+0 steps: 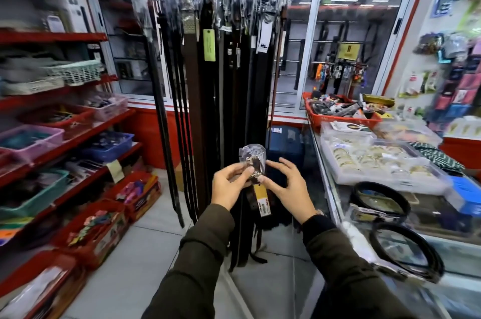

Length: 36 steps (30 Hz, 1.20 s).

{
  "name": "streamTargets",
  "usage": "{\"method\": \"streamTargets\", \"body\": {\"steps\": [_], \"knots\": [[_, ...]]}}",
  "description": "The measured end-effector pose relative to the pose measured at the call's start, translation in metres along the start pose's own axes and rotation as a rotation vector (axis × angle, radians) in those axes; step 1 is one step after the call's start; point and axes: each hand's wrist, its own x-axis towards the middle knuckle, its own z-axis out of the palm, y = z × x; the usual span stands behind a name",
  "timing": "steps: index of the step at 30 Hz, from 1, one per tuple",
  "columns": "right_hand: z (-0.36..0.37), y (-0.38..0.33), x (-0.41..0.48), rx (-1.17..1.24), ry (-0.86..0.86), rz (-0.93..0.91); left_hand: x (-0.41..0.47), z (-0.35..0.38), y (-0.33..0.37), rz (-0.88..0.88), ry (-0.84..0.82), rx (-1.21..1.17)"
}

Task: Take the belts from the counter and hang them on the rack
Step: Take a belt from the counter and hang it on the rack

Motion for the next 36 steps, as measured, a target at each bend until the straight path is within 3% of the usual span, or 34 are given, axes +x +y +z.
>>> {"method": "streamTargets", "body": {"steps": [8, 17, 25, 36], "knots": [[0.012, -0.052, 0.046, 0.325, -0.065, -0.108, 0.024, -0.014, 0.059, 0.221, 0.072, -0.072], [0.040, -0.130, 0.111, 0.439, 0.041, -0.246, 0.063, -0.042, 0.138, 0.245, 0.050, -0.149], [0.059, -0.216, 0.155, 0.715, 0.029, -0.256, 0.095, -0.057, 0.220, 0.315, 0.118, -0.271], [0.070, -0.312, 0.199, 0.777, 0.077, -0.406, 0.124, -0.077, 0.310, 0.500, 0.121, -0.307]]}}
